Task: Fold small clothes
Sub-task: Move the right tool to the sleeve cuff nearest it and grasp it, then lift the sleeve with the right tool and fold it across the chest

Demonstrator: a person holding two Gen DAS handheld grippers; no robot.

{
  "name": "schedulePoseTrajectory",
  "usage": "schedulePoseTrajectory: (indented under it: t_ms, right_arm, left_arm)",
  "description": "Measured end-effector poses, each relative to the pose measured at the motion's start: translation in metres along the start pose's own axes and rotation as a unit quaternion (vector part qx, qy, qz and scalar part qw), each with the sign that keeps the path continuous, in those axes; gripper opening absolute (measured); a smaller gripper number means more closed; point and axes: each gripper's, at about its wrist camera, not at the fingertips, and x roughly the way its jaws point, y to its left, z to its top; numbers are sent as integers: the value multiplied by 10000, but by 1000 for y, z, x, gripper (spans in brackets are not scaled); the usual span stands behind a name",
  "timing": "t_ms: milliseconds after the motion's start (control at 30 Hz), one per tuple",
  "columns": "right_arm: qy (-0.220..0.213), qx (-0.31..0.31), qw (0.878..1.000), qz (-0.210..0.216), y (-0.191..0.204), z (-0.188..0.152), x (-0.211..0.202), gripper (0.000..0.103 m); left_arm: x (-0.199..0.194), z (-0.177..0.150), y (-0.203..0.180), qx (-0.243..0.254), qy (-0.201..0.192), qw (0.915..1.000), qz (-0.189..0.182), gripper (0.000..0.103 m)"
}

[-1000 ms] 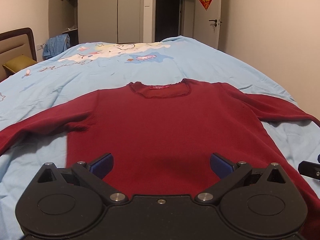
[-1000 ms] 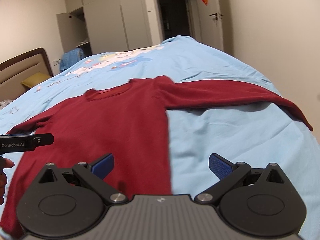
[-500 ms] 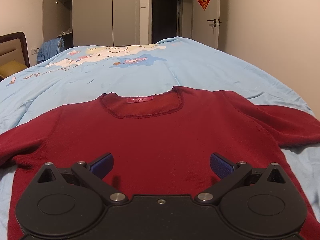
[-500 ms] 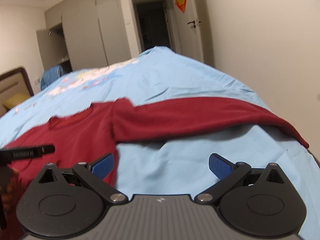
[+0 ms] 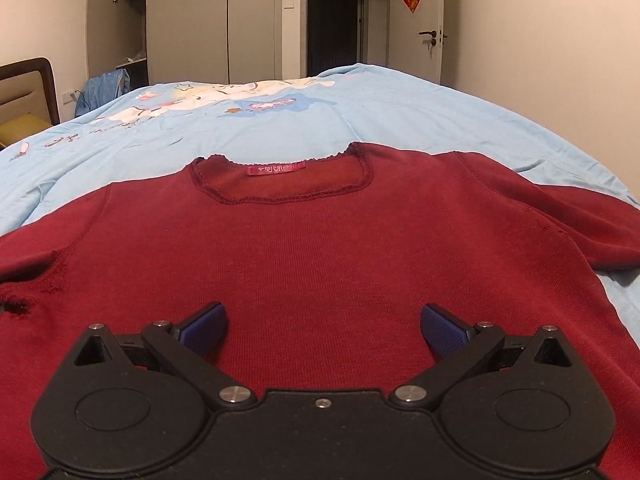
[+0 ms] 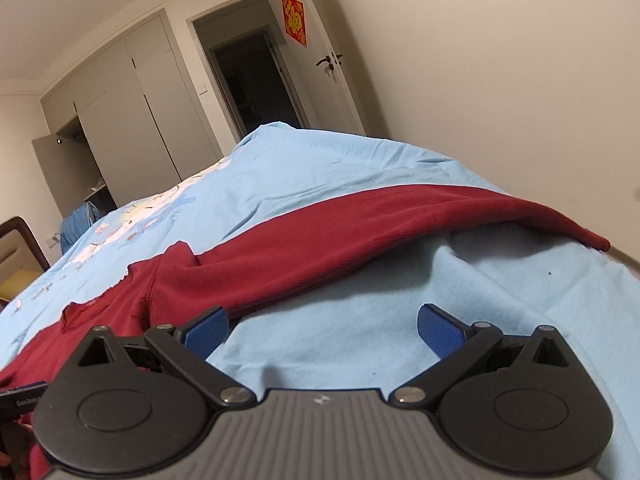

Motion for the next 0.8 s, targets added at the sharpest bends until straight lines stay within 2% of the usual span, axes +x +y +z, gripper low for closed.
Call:
schedulePoseTrajectory:
  t_ms: [167,433,633,800]
  right_arm:
    - [18,221,9997,89,-4,8,4,103]
    - [-172,1152,9932,-40,-30,37,32,103]
    - [-615,2193,9735,-212,-67,36,44,103]
    - [-1137,2714,9557,14,-92,24,44,103]
  left_arm:
    - [0,-2,0,-1,-38,10000,-2,103]
    - [-1,-4,1,-2,-64,10000,-11,103]
    - [-1,-4,1,-2,-70,10000,-11,103]
    - [-1,-4,1,0,-69,10000,-10,103]
